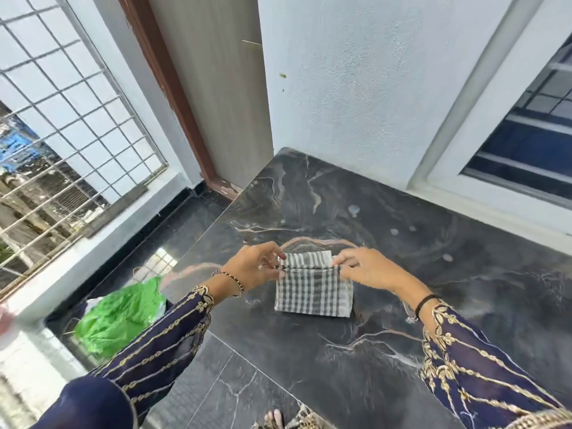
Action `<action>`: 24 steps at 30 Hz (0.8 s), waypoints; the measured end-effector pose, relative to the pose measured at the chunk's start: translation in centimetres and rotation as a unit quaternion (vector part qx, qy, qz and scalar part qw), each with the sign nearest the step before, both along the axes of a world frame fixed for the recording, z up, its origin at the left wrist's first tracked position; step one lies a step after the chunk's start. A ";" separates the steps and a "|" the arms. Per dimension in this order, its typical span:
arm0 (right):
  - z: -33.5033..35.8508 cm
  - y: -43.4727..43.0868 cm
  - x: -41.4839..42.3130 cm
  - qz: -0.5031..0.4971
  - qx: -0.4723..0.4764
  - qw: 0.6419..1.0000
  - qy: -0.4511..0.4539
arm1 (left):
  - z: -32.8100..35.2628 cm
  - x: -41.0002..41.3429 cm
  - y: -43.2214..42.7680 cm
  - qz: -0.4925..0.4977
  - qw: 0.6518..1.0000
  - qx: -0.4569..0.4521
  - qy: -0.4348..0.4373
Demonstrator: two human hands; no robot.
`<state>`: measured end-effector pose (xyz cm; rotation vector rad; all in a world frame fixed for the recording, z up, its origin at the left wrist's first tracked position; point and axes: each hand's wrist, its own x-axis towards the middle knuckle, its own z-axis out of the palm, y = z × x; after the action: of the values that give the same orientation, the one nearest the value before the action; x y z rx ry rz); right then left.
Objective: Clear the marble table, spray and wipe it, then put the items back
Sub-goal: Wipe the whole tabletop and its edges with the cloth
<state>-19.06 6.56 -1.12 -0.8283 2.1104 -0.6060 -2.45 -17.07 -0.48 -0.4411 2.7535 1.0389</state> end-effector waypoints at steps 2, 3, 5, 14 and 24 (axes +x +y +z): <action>-1.4 -0.6 -0.7 -0.062 -0.010 0.996 0.065 | -1.4 -0.6 -0.6 0.070 0.997 -0.029 0.020; -1.8 -0.8 -0.8 -0.068 -0.006 0.990 0.122 | -1.9 -0.6 -0.9 0.099 0.994 -0.042 0.022; -2.8 -1.3 -0.4 -0.030 0.001 0.976 0.216 | -2.8 -0.4 -1.4 0.136 0.989 -0.050 0.009; -9.8 -6.0 3.3 0.381 -0.113 0.855 0.333 | -5.4 2.6 -2.7 0.138 0.989 -0.055 -0.010; -12.3 -9.8 4.3 0.248 0.001 0.878 0.409 | -7.4 7.8 -8.3 0.186 0.982 -0.015 0.002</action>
<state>-14.80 -3.24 -13.40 -1.7803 2.4396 0.0632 5.37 -25.40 -7.90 -0.9879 2.7547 1.0713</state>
